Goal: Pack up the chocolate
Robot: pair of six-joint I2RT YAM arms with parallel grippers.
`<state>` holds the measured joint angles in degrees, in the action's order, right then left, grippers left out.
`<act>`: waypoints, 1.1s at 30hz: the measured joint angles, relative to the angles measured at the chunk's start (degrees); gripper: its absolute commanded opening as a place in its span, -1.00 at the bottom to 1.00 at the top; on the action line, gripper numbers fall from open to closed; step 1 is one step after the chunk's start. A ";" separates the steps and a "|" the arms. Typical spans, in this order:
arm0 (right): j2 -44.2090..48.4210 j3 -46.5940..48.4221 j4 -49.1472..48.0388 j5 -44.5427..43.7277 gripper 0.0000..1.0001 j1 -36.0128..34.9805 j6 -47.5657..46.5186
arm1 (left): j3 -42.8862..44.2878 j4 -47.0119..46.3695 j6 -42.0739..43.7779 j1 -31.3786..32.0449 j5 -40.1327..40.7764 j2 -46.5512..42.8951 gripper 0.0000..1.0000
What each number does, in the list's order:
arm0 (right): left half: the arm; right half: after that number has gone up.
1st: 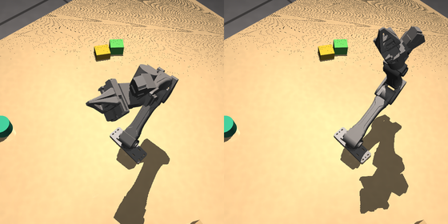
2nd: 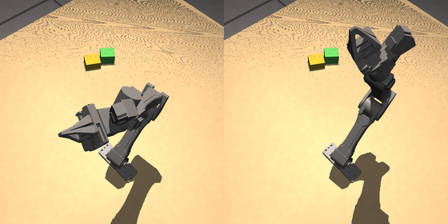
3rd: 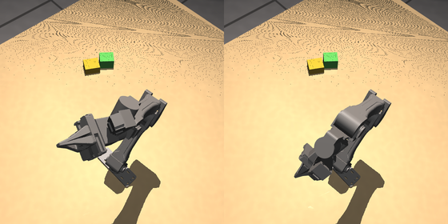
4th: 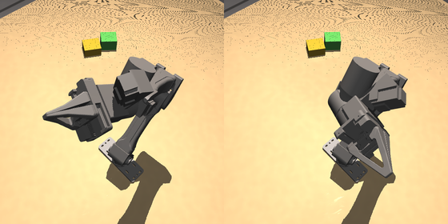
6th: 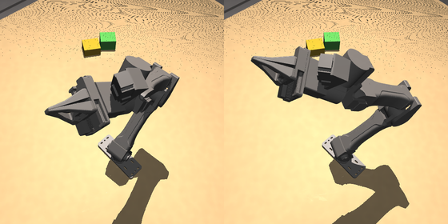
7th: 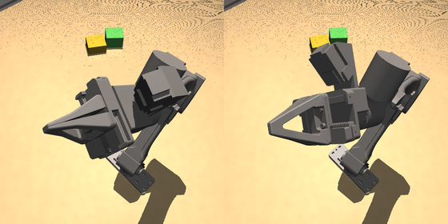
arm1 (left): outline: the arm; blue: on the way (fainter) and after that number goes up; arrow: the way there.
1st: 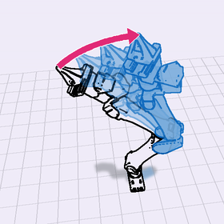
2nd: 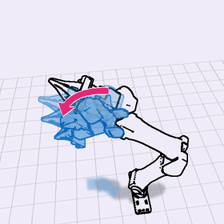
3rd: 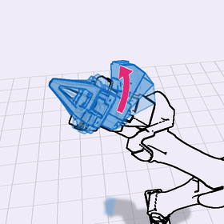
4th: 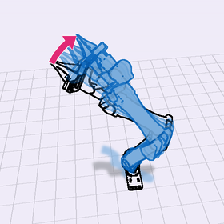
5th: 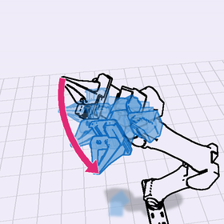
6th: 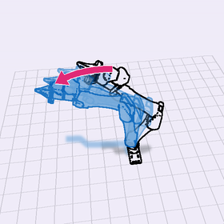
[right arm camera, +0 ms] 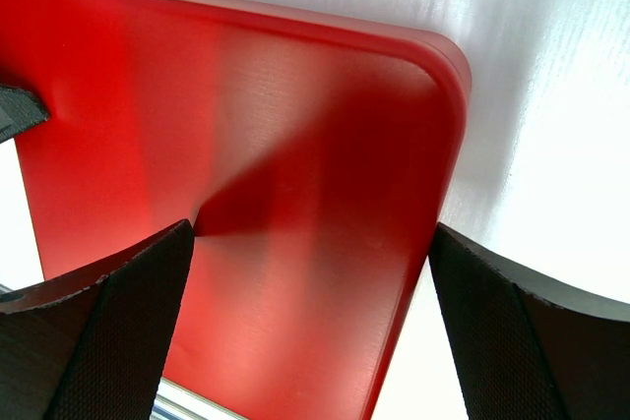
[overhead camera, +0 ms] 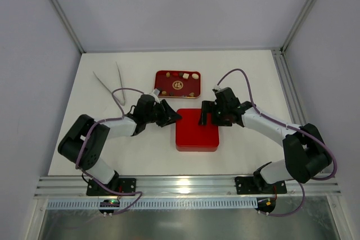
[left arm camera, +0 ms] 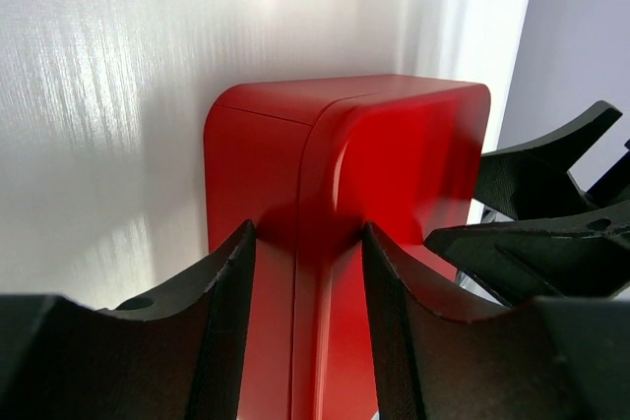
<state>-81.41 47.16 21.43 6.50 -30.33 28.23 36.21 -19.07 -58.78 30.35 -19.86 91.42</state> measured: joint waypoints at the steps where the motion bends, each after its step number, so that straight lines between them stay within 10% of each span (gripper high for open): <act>1: 0.00 0.00 0.00 -0.17 0.96 0.02 0.22 | -0.13 -0.57 -0.24 0.00 0.15 0.13 -0.38; 17: 0.28 -0.15 -0.70 -4.90 0.89 -1.73 2.54 | -1.88 -5.79 -1.16 0.76 2.56 1.22 -0.62; 33: 1.53 -7.65 -12.22 2.58 0.32 4.24 5.38 | 0.68 -0.42 -0.50 1.84 5.92 0.13 -0.64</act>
<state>-79.88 39.51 9.21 9.08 -26.09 33.61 36.88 -19.49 -59.29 32.18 -13.93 91.55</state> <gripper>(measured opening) 0.894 0.406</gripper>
